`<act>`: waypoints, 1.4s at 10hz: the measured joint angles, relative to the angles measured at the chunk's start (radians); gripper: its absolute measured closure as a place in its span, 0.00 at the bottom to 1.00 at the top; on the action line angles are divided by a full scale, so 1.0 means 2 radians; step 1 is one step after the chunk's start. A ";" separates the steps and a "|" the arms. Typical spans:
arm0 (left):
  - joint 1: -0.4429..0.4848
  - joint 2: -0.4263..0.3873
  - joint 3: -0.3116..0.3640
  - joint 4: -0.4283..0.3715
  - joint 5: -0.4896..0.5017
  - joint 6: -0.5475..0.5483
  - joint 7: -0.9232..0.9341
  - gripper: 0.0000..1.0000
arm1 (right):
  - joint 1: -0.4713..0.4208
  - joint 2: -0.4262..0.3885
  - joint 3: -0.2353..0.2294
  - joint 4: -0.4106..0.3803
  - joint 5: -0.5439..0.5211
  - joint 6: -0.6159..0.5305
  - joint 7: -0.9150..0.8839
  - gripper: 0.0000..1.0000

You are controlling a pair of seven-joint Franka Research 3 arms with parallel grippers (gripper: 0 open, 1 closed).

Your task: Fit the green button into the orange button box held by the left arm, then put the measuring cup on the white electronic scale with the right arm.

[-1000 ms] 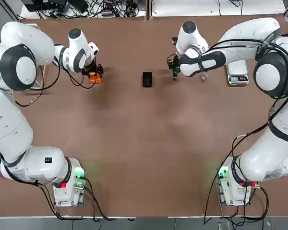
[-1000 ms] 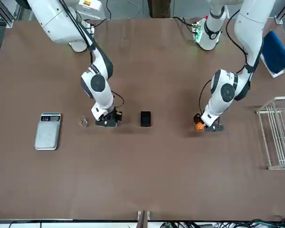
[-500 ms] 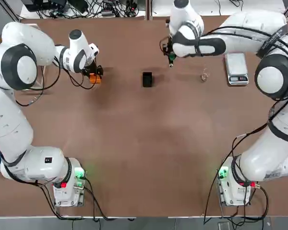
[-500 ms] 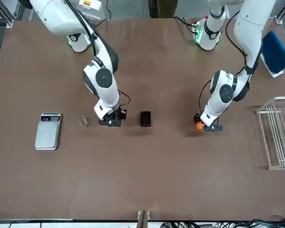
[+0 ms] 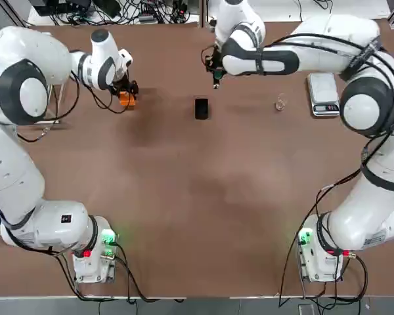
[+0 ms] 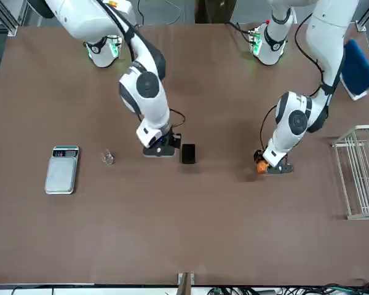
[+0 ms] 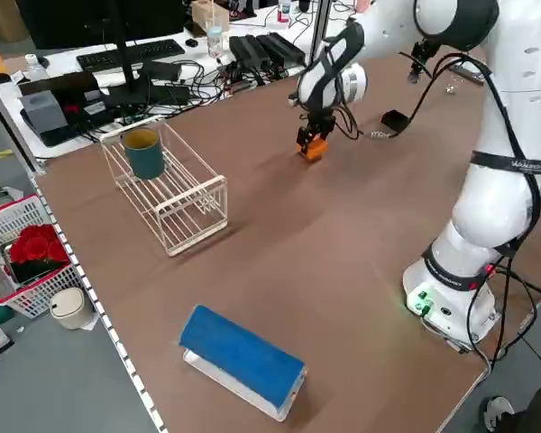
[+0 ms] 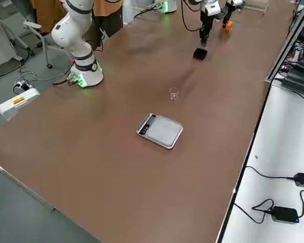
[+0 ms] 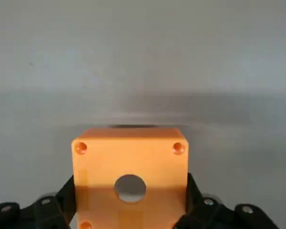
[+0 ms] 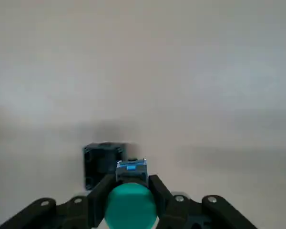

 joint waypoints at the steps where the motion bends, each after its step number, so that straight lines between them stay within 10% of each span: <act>1: 0.000 -0.012 0.000 0.017 0.000 -0.029 0.000 0.14 | 0.015 0.016 -0.001 0.012 -0.001 0.000 0.001 0.63; 14: -0.003 -0.035 -0.004 0.087 0.000 -0.116 0.001 0.14 | 0.088 0.104 -0.039 0.062 -0.059 0.020 0.052 0.63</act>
